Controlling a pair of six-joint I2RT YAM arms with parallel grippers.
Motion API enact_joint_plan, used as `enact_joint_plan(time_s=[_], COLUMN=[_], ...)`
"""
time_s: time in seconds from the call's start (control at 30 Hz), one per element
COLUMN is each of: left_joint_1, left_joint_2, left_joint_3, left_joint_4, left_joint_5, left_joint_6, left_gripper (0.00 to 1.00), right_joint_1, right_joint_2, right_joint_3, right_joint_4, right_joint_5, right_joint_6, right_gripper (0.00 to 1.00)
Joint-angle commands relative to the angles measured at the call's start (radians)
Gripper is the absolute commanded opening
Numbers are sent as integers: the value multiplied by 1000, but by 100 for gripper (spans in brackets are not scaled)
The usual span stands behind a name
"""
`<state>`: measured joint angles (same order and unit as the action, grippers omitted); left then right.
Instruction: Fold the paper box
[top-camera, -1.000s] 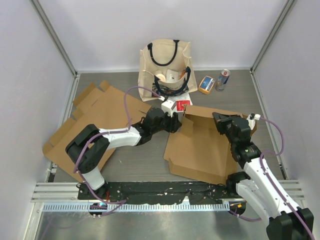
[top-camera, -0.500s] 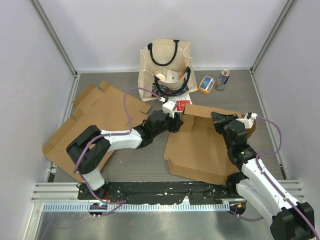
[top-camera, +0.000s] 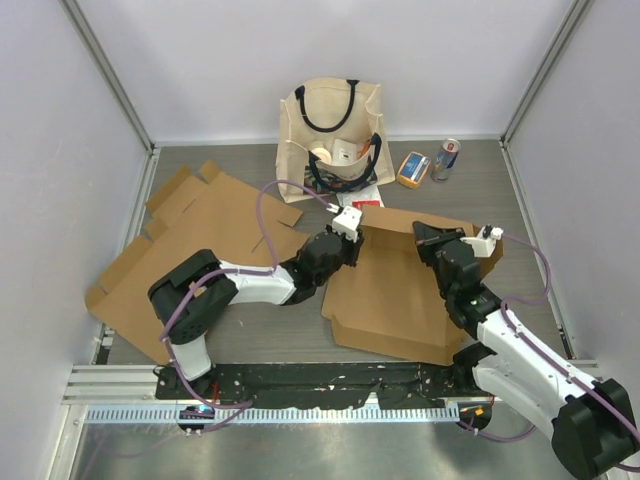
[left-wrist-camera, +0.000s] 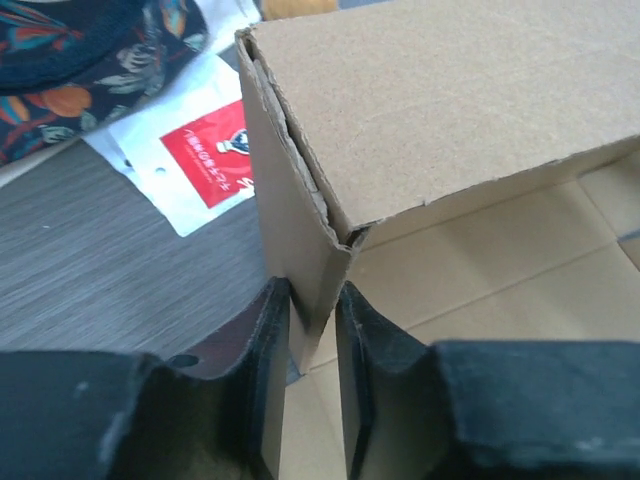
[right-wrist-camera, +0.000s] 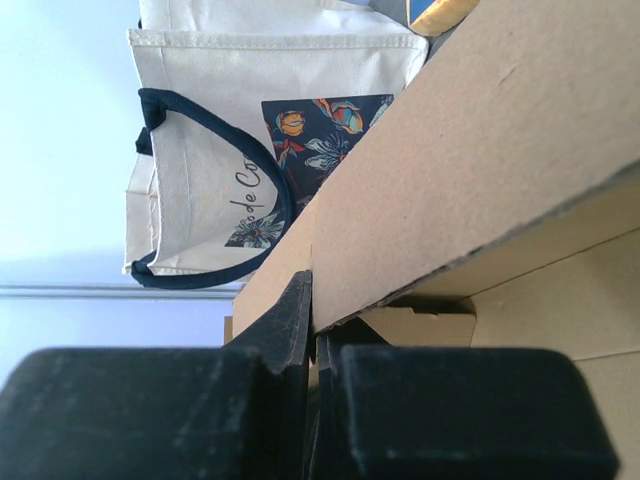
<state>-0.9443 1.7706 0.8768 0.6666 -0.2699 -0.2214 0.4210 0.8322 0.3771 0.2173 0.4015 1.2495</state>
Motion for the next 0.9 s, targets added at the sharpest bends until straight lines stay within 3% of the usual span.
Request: enact_joint_plan(time_s=[0.0,0.13,0.17,0.27,0.37,0.4,0.47,0.5,0.53,0.57,0.6,0.63,0.8,0.87], left_joint_1=[-39,-88,-102,-103,-105,-105,-116,-122,-125,-126,-128,-129,-142,-148], left_joint_2=[39,98,111,151,197,214,285,317,392,420,443,467,466,434], left_joint_3=[39,97,105,114,157,190,246,319,347,356,353,360,312,289], left_joint_4=[133,159,188,266,263,261,248,251,287,459,560,636,771,699], left_joint_5=[-245,-486,-564,-578,-592,-639,-759,-828,-1005,-1050,-1078,-1107,-1045,-987], left_joint_6=[51,79,95,116,151,162,210,309,373,439,576,615,640,584], left_gripper=[24,19,20,32,20,10,0,0,0,0,0,0,0,0], right_joint_1=[48,53,53,53,55,55,65,82,91,101,105,105,108,108], right_joint_2=[36,54,56,67,102,110,120,120,119,110,105,101,99,105], right_joint_3=[12,34,43,63,83,79,62,60,66,72,77,78,88,103], right_joint_4=[-208,-260,-275,-282,-299,-282,-262,-259,-260,-265,-277,-274,-263,-253], right_joint_5=[45,31,28,4,-36,-47,-56,-43,-32,-23,-15,-10,-6,-1], right_joint_6=[75,180,203,251,297,312,373,387,389,392,392,389,340,280], right_gripper=[1,1,1,1,1,1,1,1,1,1,1,1,2,18])
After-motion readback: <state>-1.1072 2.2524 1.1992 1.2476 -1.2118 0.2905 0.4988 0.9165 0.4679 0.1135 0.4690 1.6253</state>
